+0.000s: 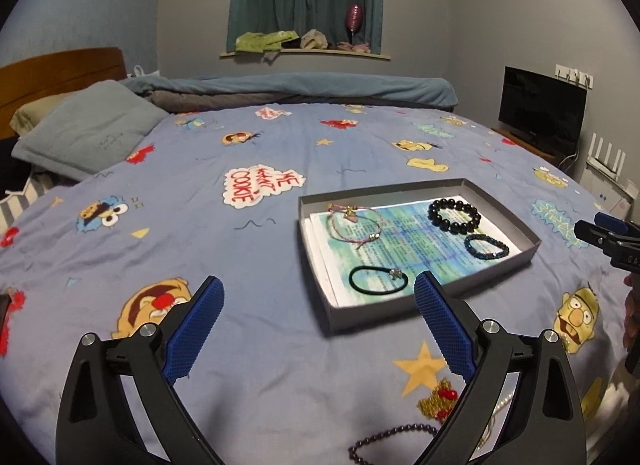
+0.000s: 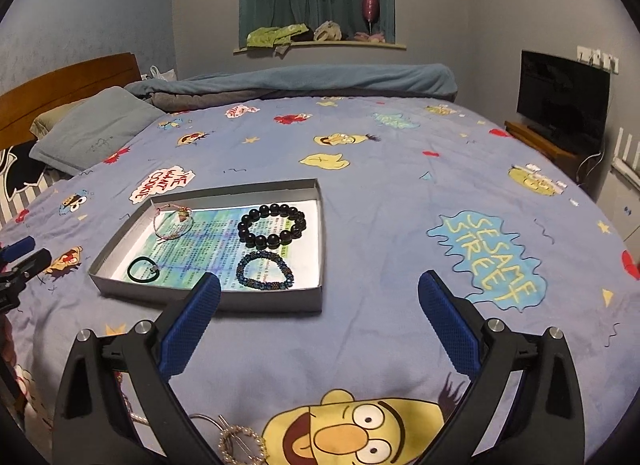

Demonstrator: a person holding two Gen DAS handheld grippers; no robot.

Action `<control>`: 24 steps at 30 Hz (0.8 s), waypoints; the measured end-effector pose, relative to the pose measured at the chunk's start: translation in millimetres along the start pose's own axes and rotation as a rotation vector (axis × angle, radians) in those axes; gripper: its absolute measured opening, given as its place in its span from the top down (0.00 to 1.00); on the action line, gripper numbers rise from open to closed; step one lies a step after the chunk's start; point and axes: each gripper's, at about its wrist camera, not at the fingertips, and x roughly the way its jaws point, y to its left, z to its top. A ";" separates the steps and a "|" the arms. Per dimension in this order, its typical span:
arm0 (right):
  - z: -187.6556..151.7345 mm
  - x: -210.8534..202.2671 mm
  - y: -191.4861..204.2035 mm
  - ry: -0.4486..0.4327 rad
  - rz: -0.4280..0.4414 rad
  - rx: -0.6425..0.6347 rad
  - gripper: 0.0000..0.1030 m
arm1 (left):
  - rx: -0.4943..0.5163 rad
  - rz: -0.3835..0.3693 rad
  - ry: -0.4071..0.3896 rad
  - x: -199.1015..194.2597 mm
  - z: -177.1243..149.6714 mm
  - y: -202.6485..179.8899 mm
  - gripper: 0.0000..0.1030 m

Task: Organize jewelry
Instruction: 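Move both open grippers back from the box to the jewelry pile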

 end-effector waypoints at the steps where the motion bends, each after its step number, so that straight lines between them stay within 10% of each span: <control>1: -2.0 -1.0 -0.1 0.002 0.003 0.002 0.05 | -0.003 -0.006 0.001 -1.5 -1.5 0.0 0.07; 24: -67.6 -4.2 -21.5 0.109 -0.069 -0.042 0.05 | 0.040 0.026 0.124 -24.9 -65.4 11.7 0.07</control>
